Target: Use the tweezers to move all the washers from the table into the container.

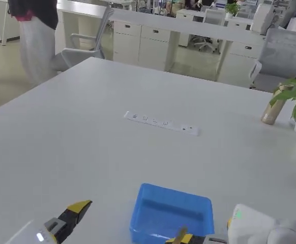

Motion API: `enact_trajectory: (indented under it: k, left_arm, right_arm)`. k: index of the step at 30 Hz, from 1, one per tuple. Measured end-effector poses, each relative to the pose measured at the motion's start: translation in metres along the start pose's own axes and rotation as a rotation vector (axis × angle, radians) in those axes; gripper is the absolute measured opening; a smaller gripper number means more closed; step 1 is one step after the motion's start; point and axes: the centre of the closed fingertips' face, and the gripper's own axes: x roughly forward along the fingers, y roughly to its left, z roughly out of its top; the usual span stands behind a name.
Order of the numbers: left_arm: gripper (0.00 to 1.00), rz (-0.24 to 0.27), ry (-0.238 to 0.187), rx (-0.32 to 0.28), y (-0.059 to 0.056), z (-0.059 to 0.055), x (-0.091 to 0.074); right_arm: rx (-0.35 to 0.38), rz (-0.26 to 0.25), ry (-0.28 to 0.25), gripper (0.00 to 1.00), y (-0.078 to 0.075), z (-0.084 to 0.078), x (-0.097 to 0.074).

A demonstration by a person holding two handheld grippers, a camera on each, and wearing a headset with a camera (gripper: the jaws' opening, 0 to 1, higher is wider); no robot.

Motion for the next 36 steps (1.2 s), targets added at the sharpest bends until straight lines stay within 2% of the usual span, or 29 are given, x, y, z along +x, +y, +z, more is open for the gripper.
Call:
enact_trajectory:
  k: [4,7,10,15,17,22,27,33,36]
  left_arm:
    - [0.99,0.013,-0.013,0.008,0.003,0.002,-0.001]
    - [0.99,0.009,0.007,0.03,0.002,-0.003,0.0]
    - [0.96,0.015,0.026,0.042,0.003,-0.006,0.0]
    - [0.97,0.031,0.002,0.056,0.005,-0.002,-0.002]
    - [0.97,0.035,-0.006,0.049,0.006,0.0,-0.002]
    - [0.97,0.032,-0.013,0.053,0.005,0.001,-0.003]
    - [0.97,0.024,0.009,0.068,0.002,-0.002,-0.001]
    - [0.96,0.01,0.016,0.056,0.0,-0.004,-0.001]
    - [0.95,0.009,0.019,0.044,0.001,-0.006,-0.001]
  right_arm:
    - [0.035,-0.024,-0.024,0.02,-0.004,0.003,-0.008]
    - [0.057,-0.045,-0.037,0.02,-0.008,0.005,-0.018]
    - [0.046,-0.063,-0.029,0.02,-0.01,0.006,-0.026]
    - [0.032,-0.09,-0.011,0.02,-0.017,0.011,-0.039]
    - [0.047,-0.101,-0.023,0.02,-0.02,0.016,-0.041]
    - [0.144,-0.127,-0.091,0.02,-0.032,0.028,-0.044]
    - [0.22,-0.176,-0.158,0.02,-0.046,0.04,-0.051]
    - [0.24,-0.251,-0.157,0.02,-0.05,0.045,-0.054]
    - [0.252,-0.29,-0.174,0.02,-0.059,0.048,-0.059]
